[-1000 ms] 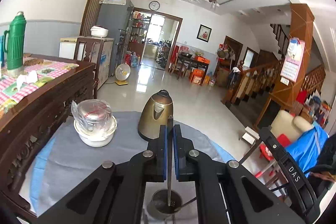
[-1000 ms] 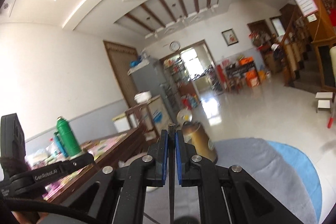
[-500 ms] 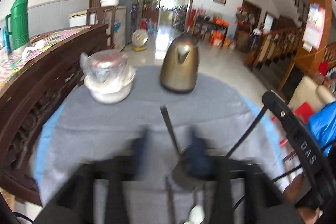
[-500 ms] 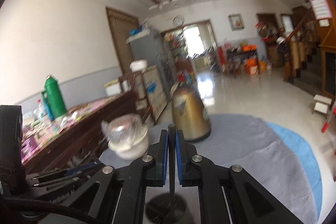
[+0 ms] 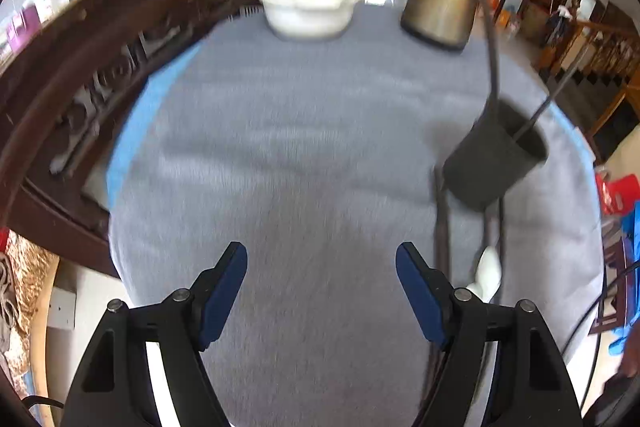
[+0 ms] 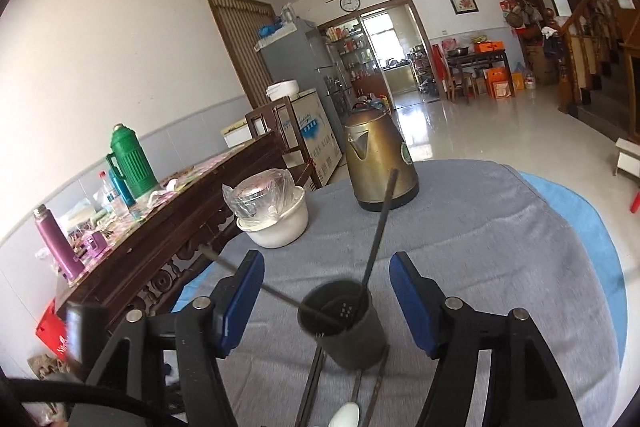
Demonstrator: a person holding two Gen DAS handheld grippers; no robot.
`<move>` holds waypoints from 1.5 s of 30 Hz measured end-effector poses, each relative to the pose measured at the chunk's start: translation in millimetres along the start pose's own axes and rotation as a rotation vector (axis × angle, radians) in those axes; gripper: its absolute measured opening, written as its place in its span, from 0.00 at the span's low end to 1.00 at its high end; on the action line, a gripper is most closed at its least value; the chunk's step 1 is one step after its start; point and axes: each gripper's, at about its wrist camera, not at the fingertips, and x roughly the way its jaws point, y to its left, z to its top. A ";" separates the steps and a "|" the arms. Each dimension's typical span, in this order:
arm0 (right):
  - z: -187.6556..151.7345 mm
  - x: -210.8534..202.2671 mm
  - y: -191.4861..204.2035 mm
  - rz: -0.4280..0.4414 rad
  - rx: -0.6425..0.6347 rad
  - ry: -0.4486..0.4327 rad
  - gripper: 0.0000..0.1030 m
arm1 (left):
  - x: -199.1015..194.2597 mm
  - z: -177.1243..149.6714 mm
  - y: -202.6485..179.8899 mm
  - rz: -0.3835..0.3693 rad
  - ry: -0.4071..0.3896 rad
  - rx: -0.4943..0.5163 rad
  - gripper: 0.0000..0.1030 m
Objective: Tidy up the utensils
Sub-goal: 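Move the open left gripper back down to the remaining chopsticks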
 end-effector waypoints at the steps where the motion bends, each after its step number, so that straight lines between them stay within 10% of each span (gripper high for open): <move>1: -2.8 -5.4 -2.4 -0.002 0.008 -0.006 0.67 | 6.1 -6.4 0.6 -0.006 0.021 0.004 0.75; 7: -25.9 -24.0 -20.2 -0.032 0.034 0.022 0.65 | 18.1 -27.1 -17.0 -0.013 0.052 0.070 0.75; 14: -66.0 0.5 -45.4 -0.091 0.076 0.181 0.41 | 20.0 -39.9 -46.8 -0.029 0.048 0.173 0.75; 45: -104.9 74.2 -25.0 -0.108 0.062 0.432 0.39 | 35.7 -25.8 -11.4 0.015 0.034 0.100 0.75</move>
